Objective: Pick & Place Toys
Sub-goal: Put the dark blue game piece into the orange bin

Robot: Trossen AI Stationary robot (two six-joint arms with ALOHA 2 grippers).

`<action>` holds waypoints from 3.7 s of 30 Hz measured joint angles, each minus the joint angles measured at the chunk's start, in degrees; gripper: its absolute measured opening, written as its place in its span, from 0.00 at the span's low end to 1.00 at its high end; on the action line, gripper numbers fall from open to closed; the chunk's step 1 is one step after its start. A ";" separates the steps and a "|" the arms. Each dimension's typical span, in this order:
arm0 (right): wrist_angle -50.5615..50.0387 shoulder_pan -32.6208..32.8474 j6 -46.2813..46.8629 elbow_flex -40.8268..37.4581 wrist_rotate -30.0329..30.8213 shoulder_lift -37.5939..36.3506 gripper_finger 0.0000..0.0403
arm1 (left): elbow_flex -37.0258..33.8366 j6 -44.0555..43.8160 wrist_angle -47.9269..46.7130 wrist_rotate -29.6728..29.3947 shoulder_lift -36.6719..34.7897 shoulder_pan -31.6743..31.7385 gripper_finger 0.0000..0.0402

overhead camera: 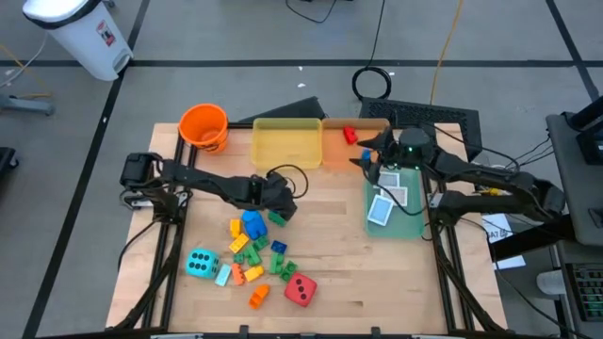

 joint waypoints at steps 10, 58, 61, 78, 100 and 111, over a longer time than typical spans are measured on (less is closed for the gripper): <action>-1.96 5.81 -1.57 0.00 5.00 0.15 0.63 | 0.00 -10.26 -1.81 8.40 6.62 -0.02 0.98; 10.58 13.81 -4.28 -2.03 -2.83 10.01 0.57 | 0.07 31.56 40.84 14.02 2.00 0.33 0.34; 15.21 16.07 -4.34 -1.99 -4.29 13.62 0.59 | 0.07 31.00 40.47 14.74 2.00 0.46 0.34; 29.56 17.52 2.93 -1.81 -22.01 22.23 0.66 | 0.13 32.55 40.89 17.15 1.96 -0.02 0.34; 32.19 17.89 1.54 -1.86 -20.22 22.30 0.43 | 0.11 33.48 44.79 18.95 2.00 -0.02 0.34; 32.21 17.75 1.76 -1.88 -20.24 22.30 0.25 | 0.11 33.05 44.72 18.88 2.00 -0.06 0.45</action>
